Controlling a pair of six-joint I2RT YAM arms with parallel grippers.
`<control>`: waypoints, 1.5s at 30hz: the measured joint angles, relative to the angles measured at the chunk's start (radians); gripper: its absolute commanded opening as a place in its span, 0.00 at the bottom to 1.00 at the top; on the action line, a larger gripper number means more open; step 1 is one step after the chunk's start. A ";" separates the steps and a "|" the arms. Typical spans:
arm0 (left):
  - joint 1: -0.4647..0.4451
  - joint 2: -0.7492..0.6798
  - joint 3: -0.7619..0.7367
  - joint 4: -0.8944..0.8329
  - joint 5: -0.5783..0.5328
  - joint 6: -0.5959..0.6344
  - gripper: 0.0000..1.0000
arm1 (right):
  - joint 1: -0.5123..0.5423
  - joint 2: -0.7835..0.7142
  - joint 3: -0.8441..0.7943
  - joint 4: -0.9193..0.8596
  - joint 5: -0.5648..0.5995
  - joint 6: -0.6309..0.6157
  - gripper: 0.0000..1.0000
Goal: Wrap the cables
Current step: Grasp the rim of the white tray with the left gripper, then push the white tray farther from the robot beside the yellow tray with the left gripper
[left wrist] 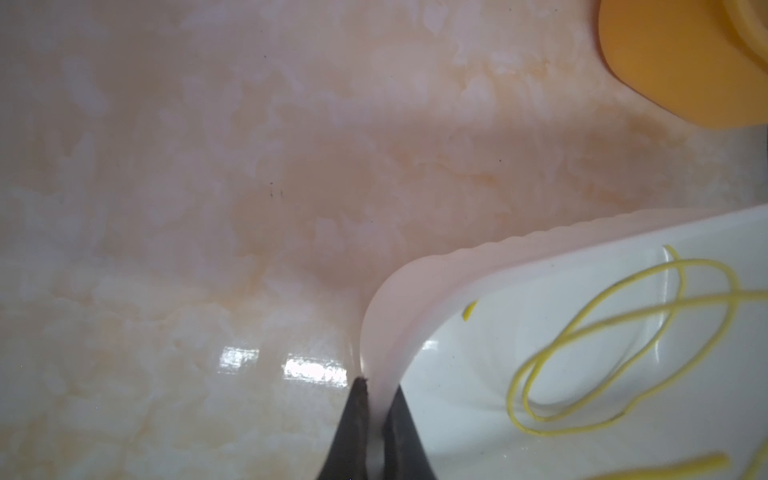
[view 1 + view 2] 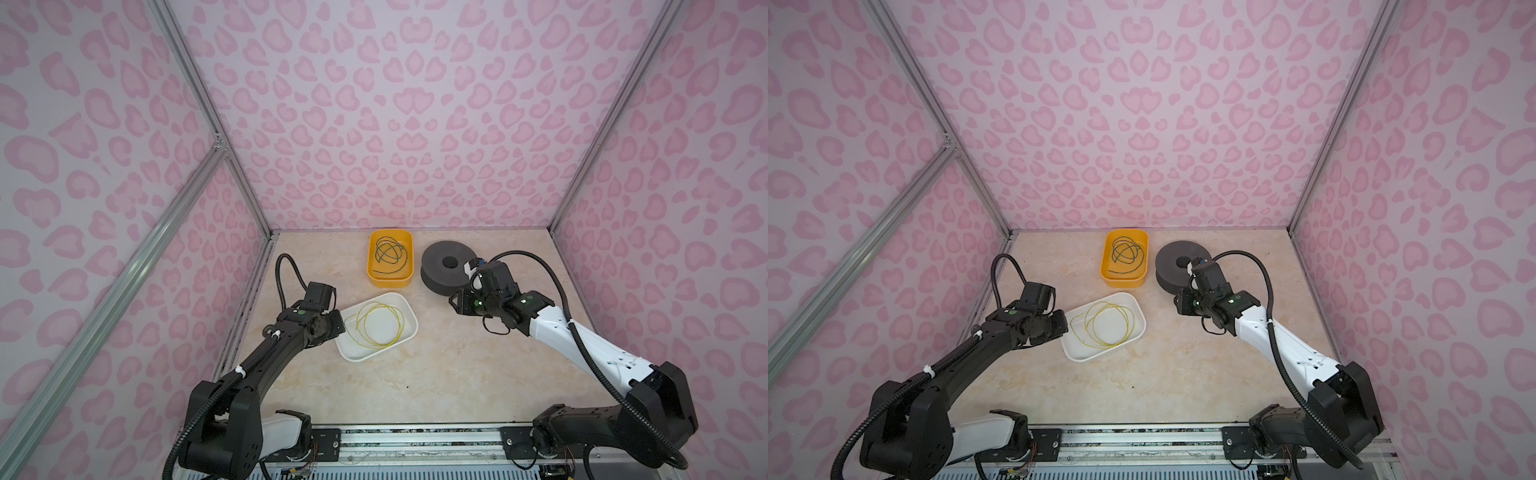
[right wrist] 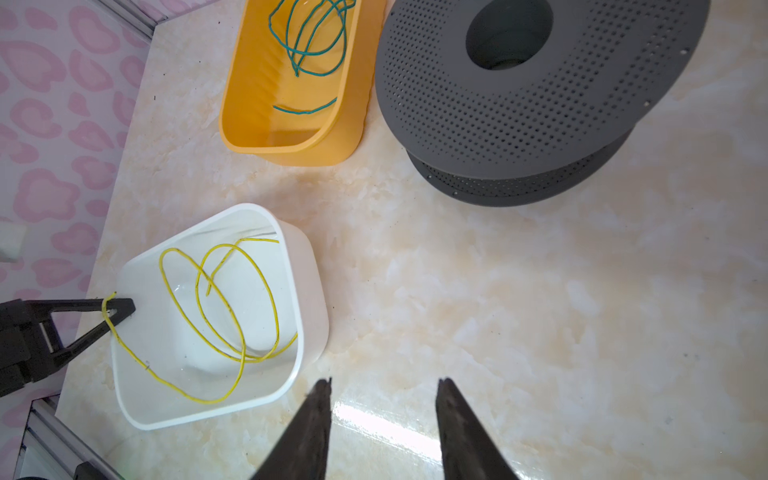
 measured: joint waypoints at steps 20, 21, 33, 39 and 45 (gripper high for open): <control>0.035 -0.105 0.185 -0.146 0.167 0.068 0.04 | -0.043 -0.050 -0.028 0.006 -0.005 -0.003 0.42; 0.053 -0.100 0.204 -0.148 0.174 0.064 0.04 | -0.051 -0.055 -0.031 0.005 -0.005 -0.003 0.42; 0.301 0.053 0.346 -0.018 0.253 -0.130 0.04 | -0.120 -0.089 -0.039 0.005 -0.029 -0.004 0.41; 0.354 0.142 0.380 0.094 0.223 -0.293 0.04 | -0.146 -0.104 -0.059 0.007 -0.035 -0.004 0.41; 0.356 0.224 0.337 0.161 0.111 -0.465 0.04 | -0.174 -0.112 -0.065 0.009 -0.043 -0.004 0.41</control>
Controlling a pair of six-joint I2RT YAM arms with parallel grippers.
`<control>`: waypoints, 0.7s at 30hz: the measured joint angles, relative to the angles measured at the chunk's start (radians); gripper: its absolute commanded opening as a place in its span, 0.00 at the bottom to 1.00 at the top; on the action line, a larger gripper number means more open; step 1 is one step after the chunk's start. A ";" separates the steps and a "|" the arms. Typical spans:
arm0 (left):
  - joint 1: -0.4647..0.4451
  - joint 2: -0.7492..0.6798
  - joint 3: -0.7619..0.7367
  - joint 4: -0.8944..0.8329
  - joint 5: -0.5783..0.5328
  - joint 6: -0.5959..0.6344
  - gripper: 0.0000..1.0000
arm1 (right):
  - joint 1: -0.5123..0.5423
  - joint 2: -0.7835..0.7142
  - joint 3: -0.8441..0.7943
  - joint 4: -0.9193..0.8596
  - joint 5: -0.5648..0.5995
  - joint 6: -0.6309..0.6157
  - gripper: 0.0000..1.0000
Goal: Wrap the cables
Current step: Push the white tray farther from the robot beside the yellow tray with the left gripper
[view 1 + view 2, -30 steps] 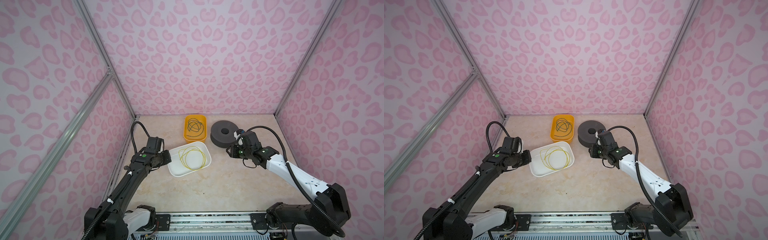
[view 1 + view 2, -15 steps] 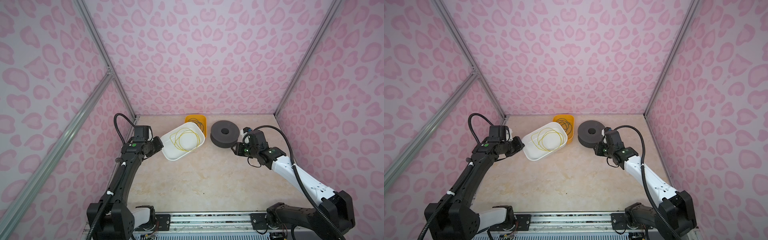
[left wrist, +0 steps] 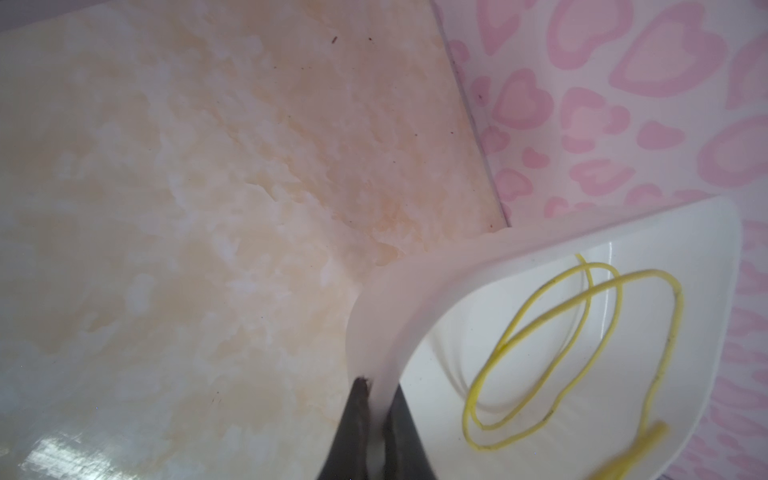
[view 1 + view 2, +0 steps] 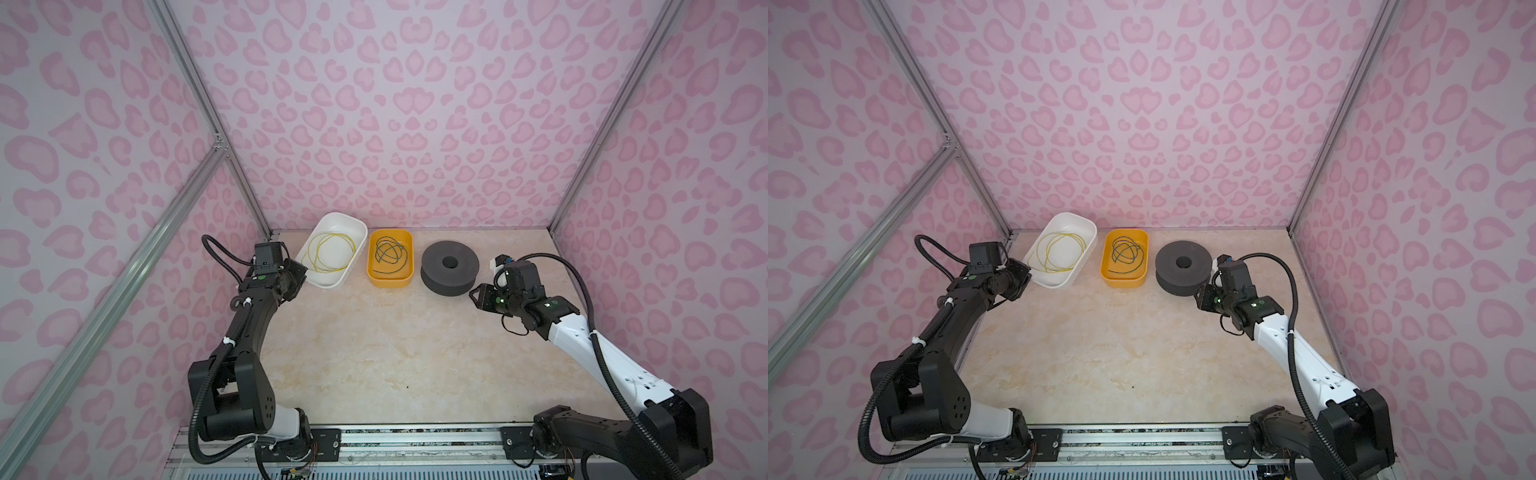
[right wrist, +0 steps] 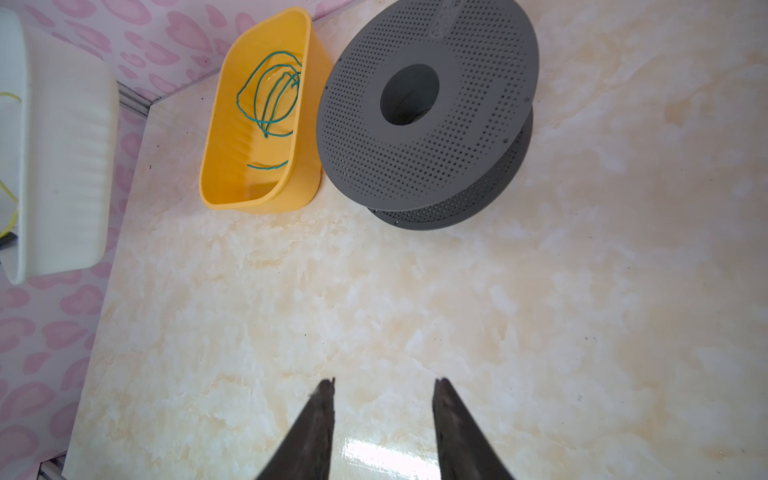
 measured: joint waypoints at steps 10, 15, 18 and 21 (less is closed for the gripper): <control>-0.029 0.164 0.020 0.036 -0.130 -0.171 0.04 | -0.047 -0.024 -0.043 0.026 -0.011 0.000 0.41; -0.066 0.246 0.053 0.038 -0.150 -0.230 0.03 | -0.083 -0.030 -0.052 0.033 -0.038 0.000 0.42; -0.105 0.286 0.090 0.036 -0.163 -0.257 0.11 | -0.095 -0.040 -0.057 0.033 -0.044 0.000 0.43; -0.146 0.315 0.124 0.031 -0.168 -0.277 0.20 | -0.100 -0.053 -0.066 0.035 -0.048 -0.001 0.43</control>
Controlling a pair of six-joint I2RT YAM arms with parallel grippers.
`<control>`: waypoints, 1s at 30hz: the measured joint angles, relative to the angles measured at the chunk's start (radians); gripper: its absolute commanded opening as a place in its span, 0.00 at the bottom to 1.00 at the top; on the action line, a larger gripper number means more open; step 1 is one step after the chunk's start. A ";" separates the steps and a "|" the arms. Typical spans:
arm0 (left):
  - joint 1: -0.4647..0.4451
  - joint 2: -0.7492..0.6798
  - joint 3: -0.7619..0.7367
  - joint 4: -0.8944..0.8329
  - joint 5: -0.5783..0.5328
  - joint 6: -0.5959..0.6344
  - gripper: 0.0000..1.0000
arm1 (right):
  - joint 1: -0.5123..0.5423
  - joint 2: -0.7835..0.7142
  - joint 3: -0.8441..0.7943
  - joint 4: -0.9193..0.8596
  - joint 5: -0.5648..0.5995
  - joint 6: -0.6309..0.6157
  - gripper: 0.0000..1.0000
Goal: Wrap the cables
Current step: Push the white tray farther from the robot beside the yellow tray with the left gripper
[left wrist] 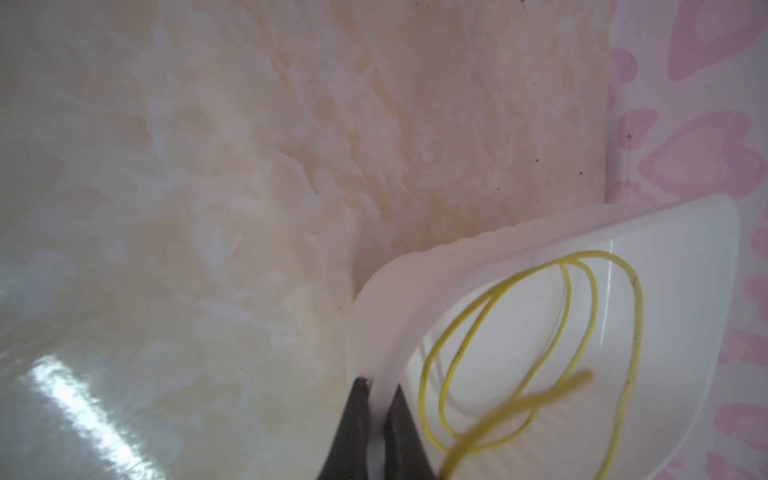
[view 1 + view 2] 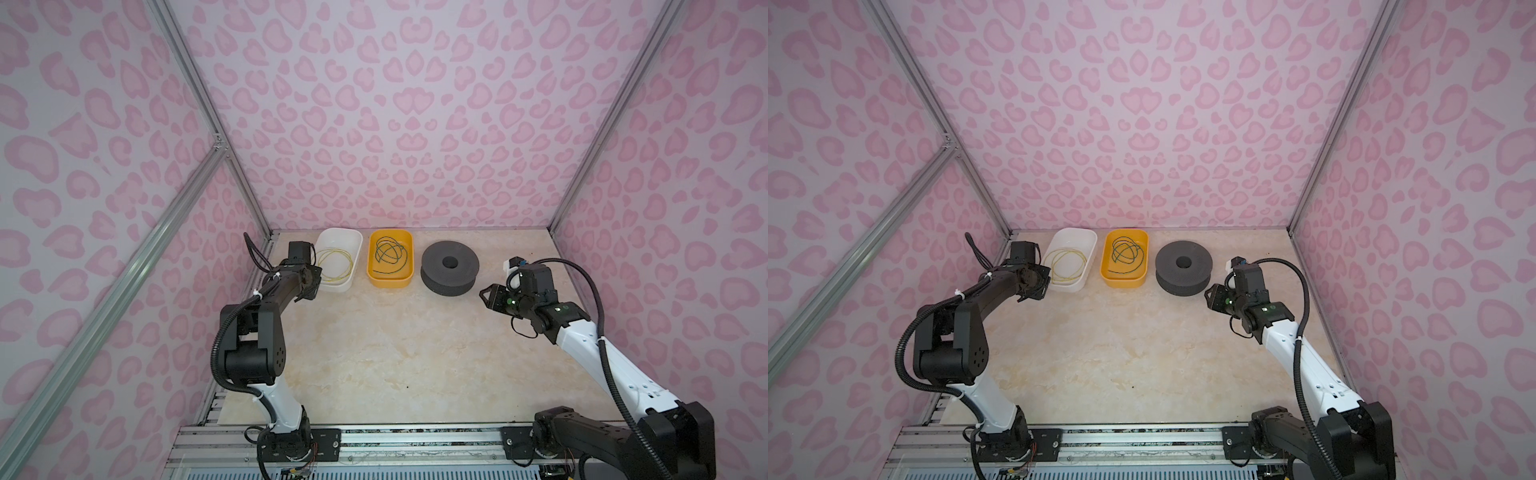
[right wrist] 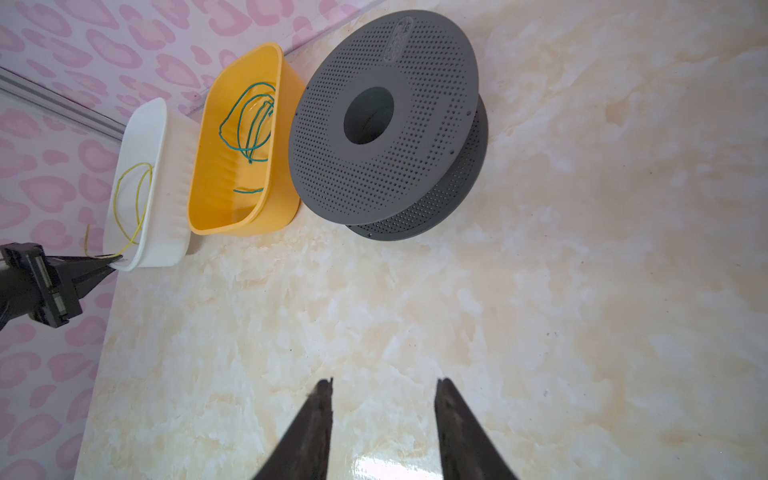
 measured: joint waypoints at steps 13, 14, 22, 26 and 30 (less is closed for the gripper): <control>-0.098 0.038 0.011 0.052 0.045 -0.044 0.29 | -0.006 -0.041 -0.015 0.003 -0.006 0.000 0.47; -0.102 0.038 0.011 0.066 0.058 -0.044 0.30 | -0.006 -0.046 -0.019 0.003 -0.006 0.000 0.47; -0.113 0.008 -0.008 0.104 0.101 -0.014 0.58 | -0.008 -0.054 -0.023 0.000 -0.001 0.001 0.52; -0.091 -0.052 -0.059 0.103 0.109 0.016 0.78 | -0.008 -0.058 -0.020 0.003 0.011 0.002 0.57; -0.074 -0.148 -0.099 0.097 0.114 0.082 0.98 | -0.009 -0.044 -0.013 0.005 0.019 0.023 0.74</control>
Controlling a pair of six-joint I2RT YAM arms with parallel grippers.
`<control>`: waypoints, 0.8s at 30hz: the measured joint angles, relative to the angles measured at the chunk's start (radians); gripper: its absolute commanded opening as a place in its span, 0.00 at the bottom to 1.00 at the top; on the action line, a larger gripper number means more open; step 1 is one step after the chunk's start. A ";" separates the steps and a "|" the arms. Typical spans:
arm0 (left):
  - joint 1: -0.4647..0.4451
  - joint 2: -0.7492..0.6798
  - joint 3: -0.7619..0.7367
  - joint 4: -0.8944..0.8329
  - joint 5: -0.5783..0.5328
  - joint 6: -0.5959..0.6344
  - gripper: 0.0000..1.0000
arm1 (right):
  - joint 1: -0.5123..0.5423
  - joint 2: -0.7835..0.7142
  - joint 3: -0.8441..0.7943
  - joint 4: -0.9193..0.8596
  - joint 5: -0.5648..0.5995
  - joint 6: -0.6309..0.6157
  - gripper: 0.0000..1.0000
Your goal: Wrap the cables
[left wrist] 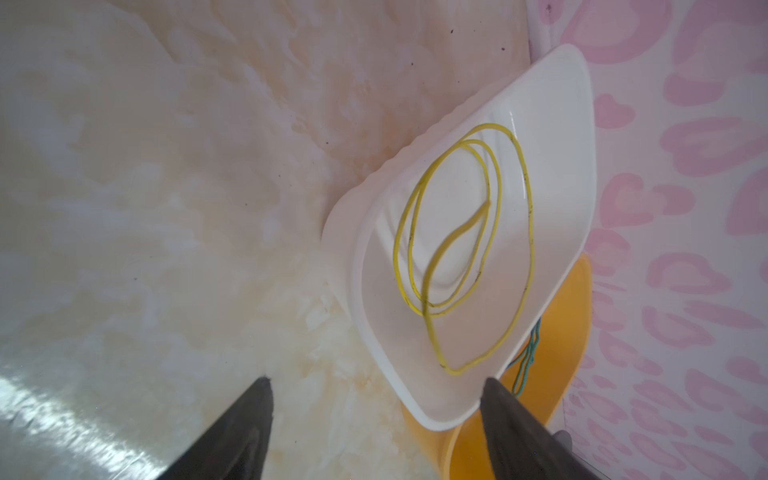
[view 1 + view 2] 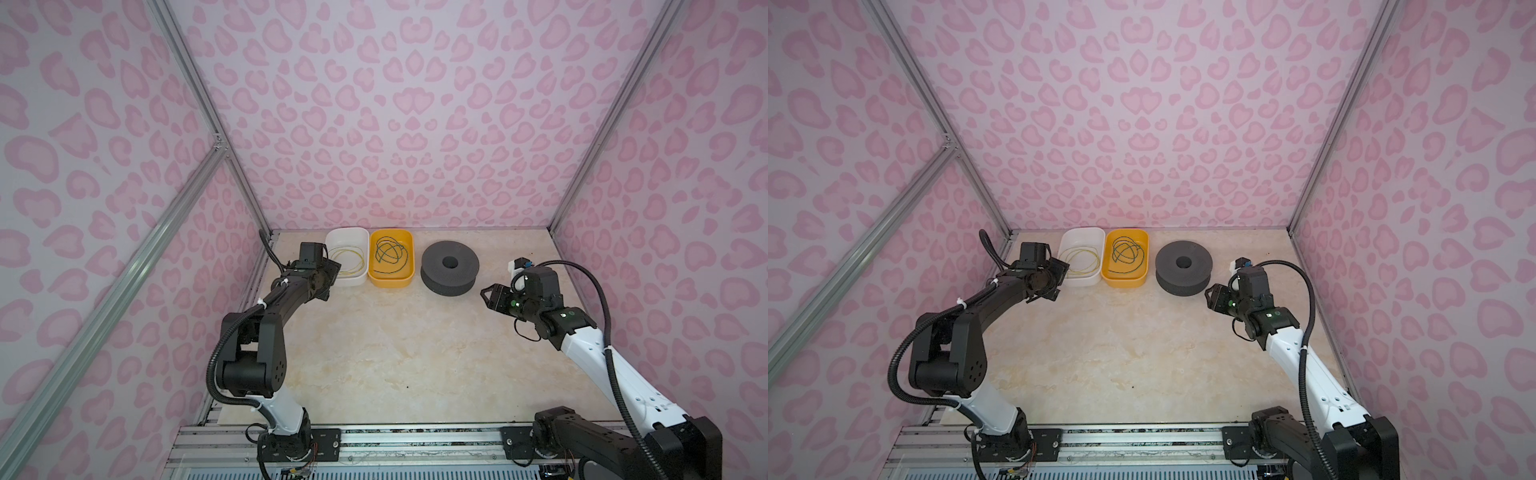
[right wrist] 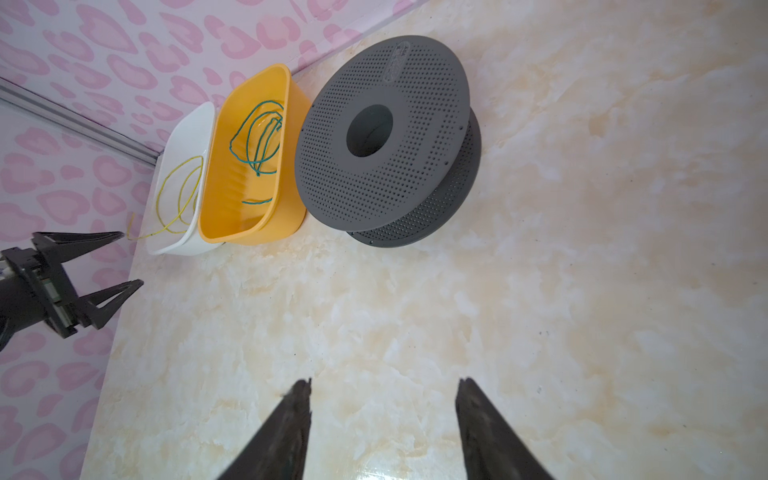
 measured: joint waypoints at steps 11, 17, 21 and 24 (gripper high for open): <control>0.023 -0.355 -0.013 -0.054 0.114 0.321 0.98 | -0.102 0.063 0.042 0.140 0.063 0.108 0.89; 0.026 -0.582 -0.124 -0.064 0.188 0.478 0.98 | -0.286 0.199 -0.140 0.460 -0.118 0.396 0.45; 0.033 -0.682 -0.239 -0.041 0.203 0.498 0.98 | -0.273 0.343 -0.038 0.504 -0.212 0.422 0.46; 0.035 -0.713 -0.309 -0.001 0.247 0.499 0.98 | -0.252 0.405 -0.023 0.554 -0.250 0.423 0.49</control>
